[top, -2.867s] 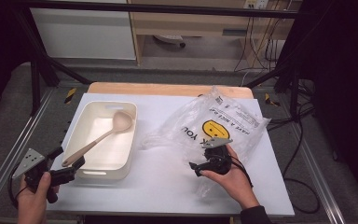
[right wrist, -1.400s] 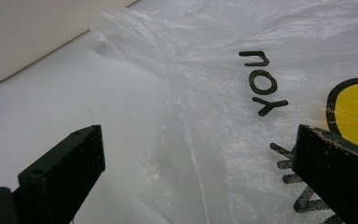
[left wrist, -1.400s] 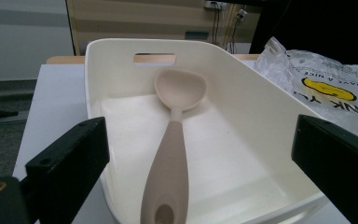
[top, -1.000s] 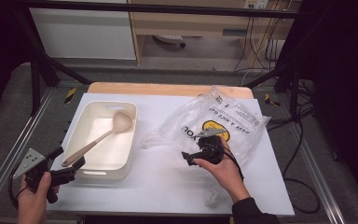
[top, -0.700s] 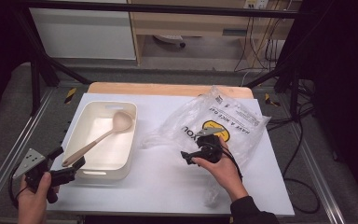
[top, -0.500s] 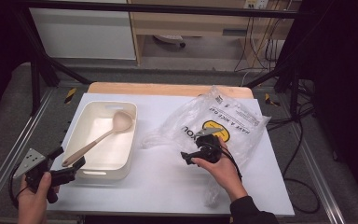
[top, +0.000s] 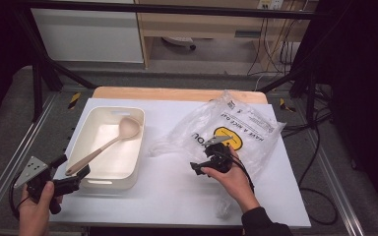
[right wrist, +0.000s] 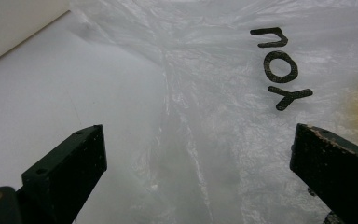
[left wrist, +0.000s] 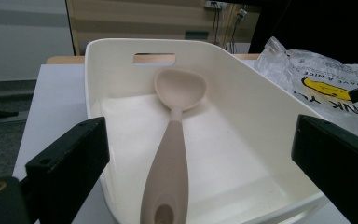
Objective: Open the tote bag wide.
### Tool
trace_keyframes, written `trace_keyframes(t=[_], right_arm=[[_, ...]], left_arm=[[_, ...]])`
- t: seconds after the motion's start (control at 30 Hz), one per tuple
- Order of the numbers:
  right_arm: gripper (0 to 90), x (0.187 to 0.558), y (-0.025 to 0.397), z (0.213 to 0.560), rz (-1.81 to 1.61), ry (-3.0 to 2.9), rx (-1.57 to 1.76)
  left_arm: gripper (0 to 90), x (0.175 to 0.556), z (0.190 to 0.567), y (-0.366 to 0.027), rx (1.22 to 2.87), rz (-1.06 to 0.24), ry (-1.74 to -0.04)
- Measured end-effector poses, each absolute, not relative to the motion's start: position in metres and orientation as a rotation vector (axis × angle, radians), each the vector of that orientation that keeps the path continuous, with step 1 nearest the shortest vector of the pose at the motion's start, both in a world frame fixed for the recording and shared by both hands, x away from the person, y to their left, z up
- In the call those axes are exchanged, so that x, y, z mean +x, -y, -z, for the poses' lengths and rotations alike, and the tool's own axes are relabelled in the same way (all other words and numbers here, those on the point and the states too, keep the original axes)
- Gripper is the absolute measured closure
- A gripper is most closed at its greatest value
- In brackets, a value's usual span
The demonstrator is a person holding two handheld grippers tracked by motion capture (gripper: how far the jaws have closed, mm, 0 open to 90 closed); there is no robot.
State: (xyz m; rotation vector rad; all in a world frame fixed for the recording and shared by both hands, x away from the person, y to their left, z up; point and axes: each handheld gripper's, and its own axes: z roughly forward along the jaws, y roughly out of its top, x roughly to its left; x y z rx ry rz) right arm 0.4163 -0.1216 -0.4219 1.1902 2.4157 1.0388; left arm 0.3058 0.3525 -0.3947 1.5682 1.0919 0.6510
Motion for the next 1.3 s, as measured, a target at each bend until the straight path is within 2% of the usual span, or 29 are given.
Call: trace_keyframes(t=[0.47, 1.3], right_arm=[[9.2, 0.413, 0.118, 0.426, -1.004, -2.456, 1.176], [39.8, 0.411, 0.123, 0.435, -0.926, -2.496, 1.131]], left_arm=[[3.6, 0.306, 0.395, -0.353, 1.568, -0.651, -1.091], [3.6, 0.306, 0.395, -0.352, 1.567, -0.651, -1.088]])
